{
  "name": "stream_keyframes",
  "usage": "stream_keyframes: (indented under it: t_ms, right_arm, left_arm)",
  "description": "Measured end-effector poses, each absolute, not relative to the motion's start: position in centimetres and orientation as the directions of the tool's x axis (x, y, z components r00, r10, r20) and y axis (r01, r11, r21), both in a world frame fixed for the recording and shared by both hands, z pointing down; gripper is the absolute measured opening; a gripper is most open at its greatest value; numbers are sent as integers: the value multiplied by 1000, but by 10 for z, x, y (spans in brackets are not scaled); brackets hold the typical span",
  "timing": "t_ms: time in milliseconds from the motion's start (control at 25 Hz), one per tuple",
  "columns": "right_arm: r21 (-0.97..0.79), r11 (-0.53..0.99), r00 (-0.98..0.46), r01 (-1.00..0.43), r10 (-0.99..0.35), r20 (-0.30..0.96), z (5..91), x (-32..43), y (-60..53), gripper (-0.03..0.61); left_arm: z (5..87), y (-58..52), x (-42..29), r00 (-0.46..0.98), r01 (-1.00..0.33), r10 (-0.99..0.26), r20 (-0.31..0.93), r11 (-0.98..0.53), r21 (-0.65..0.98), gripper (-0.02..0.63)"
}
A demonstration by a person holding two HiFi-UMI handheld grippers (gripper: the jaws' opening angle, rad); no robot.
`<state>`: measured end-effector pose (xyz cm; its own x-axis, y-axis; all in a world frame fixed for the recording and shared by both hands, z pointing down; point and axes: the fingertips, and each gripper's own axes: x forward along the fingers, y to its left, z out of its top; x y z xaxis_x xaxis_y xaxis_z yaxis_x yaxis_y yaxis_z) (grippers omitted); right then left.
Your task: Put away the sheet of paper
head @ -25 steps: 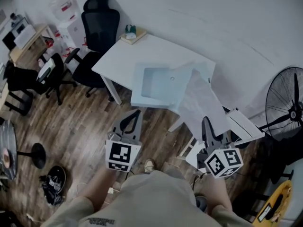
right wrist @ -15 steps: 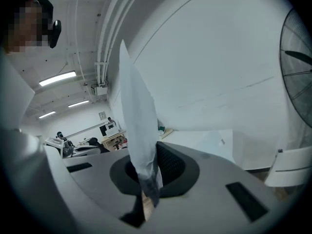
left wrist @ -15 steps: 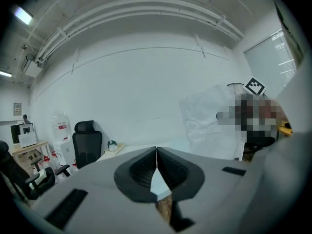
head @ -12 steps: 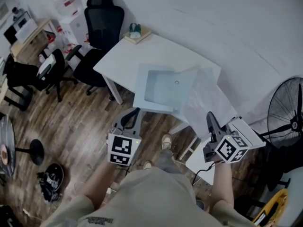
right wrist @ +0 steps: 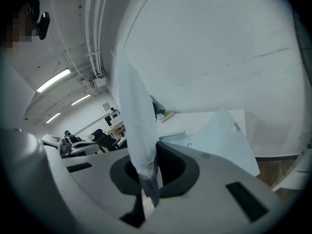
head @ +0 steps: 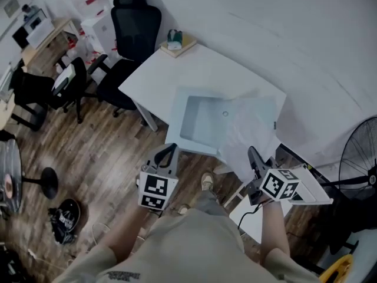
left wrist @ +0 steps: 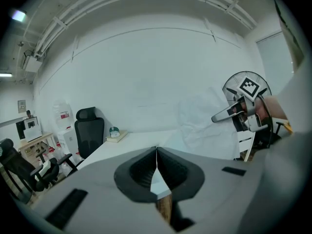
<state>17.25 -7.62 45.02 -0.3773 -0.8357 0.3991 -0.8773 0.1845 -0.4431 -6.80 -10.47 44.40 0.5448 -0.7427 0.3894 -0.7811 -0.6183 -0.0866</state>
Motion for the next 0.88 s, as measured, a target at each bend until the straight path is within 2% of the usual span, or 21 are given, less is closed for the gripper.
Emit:
stream_keyframes:
  t_ms: [600,880]
  right_arm:
    - [-461,174,-449,-870,-665,597,564,232,-182,23]
    - [-411,191,-440,-892,-581,685,611,253,-220,23]
  left_arm:
    - [515,-186,-31,428,-815,-711,559,-570,-102,21]
    - [553,-208,-26,379,-857,-666,642,-515,-28,21]
